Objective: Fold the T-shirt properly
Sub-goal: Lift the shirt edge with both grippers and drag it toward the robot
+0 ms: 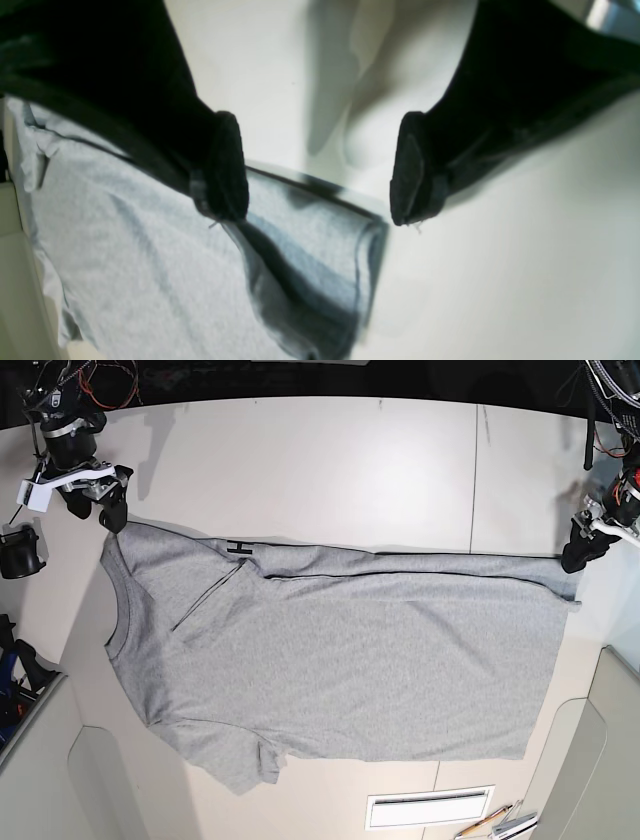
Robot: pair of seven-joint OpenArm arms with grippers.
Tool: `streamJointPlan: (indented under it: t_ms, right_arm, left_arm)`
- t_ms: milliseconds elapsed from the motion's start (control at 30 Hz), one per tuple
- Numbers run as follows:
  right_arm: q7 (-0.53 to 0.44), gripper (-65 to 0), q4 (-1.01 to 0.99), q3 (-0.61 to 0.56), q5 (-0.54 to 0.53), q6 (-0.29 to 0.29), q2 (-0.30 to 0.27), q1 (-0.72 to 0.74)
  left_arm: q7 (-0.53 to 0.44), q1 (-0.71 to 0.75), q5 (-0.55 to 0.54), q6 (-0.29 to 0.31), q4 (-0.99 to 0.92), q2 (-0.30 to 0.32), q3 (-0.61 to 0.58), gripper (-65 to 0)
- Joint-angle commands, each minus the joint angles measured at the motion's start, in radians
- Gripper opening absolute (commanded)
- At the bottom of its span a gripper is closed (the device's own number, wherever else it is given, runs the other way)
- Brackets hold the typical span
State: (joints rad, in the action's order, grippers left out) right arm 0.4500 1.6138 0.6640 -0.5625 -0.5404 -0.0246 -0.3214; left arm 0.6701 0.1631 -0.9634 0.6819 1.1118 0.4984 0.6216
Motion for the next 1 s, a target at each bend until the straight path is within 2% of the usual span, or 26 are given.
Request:
streamJointPlan:
  t_ms: [0,100,200,400,700,967]
  right_arm:
    - [-0.024,-20.4,0.010,0.003,-0.012,-0.002,-0.011,-0.001]
    - [-0.023,-20.4,-0.002,0.003,-0.007,-0.002,-0.011,-0.001]
    - [-0.028,-20.4,-0.002,0.003,-0.003,-0.002,-0.011,0.000]
    - [-0.030,-20.4,-0.019,-0.001,-0.006,-0.002,-0.008,0.031]
    - [-0.031,-20.4,-0.201,-0.012,-0.051,-0.021,-0.008,0.119]
    - [-0.017,-20.5,-0.209,-0.049,-0.066,-0.025,-0.005,0.164]
  left_arm:
    - [-0.019,-0.008,-0.019,0.016,0.007,0.022,-0.004,-17.6]
    - [-0.046,-0.008,-0.011,0.016,-0.016,0.018,-0.027,-17.6]
    - [-0.091,-0.008,0.043,0.016,-0.033,0.003,-0.029,-17.6]
    - [-0.090,-0.008,0.047,0.016,-0.034,-0.019,-0.029,-17.6]
    - [-0.114,-0.011,0.076,0.016,-0.034,-0.019,-0.029,-17.6]
    - [-0.116,-0.014,0.090,0.016,-0.034,-0.019,-0.050,-17.6]
